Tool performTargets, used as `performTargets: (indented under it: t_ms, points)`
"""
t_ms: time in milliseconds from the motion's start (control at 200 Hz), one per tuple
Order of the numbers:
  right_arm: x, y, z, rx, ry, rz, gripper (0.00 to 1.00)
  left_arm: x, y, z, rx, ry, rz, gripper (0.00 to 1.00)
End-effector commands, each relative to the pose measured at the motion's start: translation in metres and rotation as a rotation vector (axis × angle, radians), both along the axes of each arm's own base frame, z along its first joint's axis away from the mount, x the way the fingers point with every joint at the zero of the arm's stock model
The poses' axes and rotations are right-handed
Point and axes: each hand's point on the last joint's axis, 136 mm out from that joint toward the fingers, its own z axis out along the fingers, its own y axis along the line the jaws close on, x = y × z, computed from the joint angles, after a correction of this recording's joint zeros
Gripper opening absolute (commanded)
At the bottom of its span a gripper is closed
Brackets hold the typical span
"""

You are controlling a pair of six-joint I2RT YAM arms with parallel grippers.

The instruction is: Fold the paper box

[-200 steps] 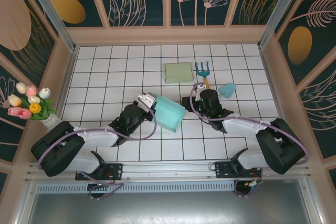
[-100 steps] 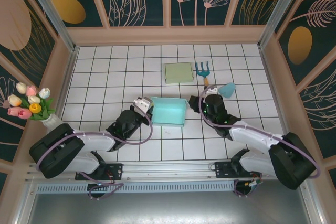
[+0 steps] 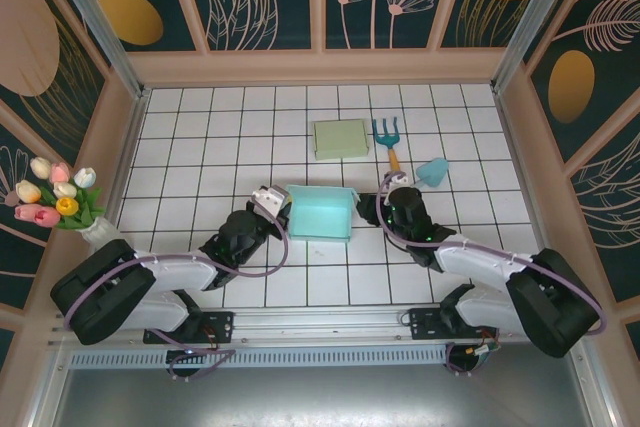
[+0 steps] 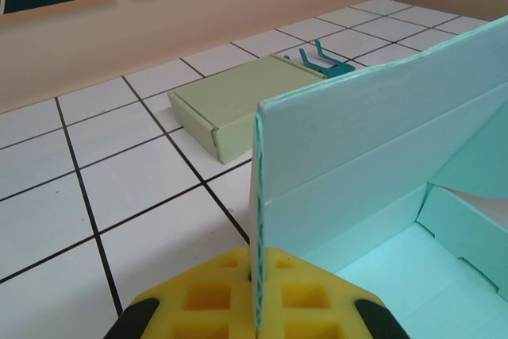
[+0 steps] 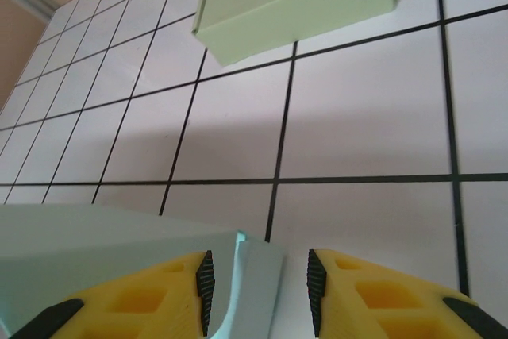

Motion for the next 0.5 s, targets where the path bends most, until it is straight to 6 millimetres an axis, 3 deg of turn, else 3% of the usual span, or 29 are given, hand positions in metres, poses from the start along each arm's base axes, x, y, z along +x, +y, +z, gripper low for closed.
performTargets:
  t_ms: [0, 255, 495]
  points:
    - [-0.002, 0.016, 0.007, 0.026, -0.033, 0.062, 0.4, 0.001, -0.005, 0.01, -0.042, 0.0, -0.006, 0.0]
    - [-0.009, 0.034, -0.004, 0.025, -0.014, 0.124, 0.4, 0.0, -0.013, 0.009, -0.114, 0.035, -0.027, 0.01]
    - [-0.013, 0.034, -0.011, 0.004, -0.007, 0.127, 0.39, -0.008, -0.016, -0.003, -0.18, 0.102, -0.054, 0.0]
